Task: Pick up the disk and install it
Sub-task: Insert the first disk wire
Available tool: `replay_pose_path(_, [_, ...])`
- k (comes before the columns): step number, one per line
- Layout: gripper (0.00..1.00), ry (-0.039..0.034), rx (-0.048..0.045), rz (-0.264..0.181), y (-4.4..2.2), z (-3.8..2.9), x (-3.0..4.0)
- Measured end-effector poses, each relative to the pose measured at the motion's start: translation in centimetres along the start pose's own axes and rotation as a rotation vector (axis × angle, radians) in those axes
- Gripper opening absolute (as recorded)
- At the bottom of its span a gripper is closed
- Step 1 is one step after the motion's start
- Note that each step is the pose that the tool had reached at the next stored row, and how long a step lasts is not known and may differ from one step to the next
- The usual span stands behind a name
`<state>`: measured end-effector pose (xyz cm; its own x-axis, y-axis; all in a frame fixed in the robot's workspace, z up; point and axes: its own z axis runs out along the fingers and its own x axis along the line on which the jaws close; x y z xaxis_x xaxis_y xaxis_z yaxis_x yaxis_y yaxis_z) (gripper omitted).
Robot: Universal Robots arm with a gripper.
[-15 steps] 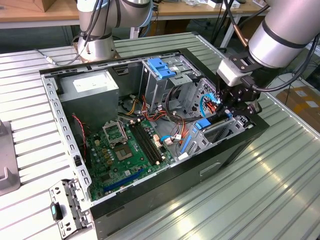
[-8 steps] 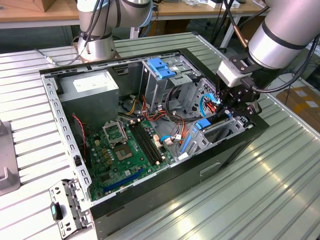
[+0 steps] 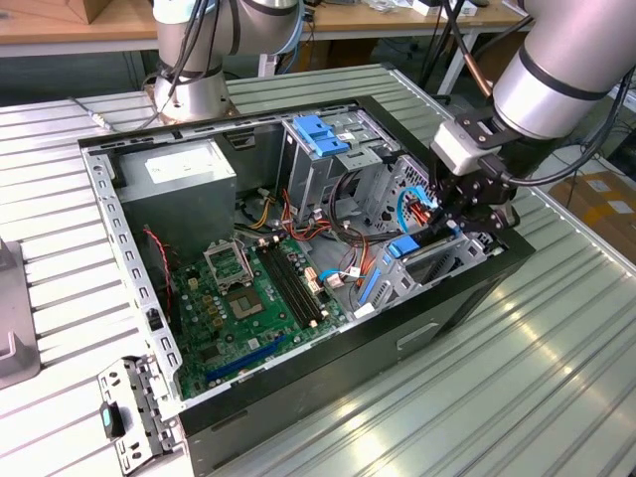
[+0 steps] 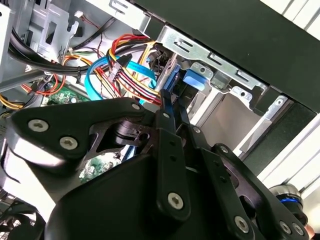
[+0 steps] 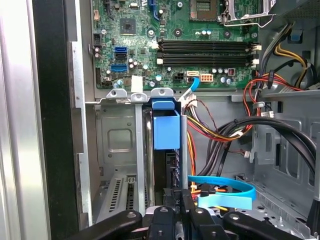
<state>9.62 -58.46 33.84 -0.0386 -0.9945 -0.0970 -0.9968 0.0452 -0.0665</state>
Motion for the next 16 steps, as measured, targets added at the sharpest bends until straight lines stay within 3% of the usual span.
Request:
replay_pose_path(6, [0.17, 0.0008, -0.0001, 0.0, 0.01, 0.01, 0.0])
replay_pose_path(9, [0.24, 0.001, 0.0001, 0.0, 0.01, 0.01, 0.0])
replay_pose_path(10, [0.31, 0.0012, 0.0001, 0.0, 0.0, 0.0, 0.0])
replay_pose_path(12, [0.31, 0.0015, 0.0, 0.0, 0.0, -0.02, 0.0])
replay_pose_path(16, [0.31, 0.0014, 0.0001, 0.0, -0.12, -1.34, -0.13])
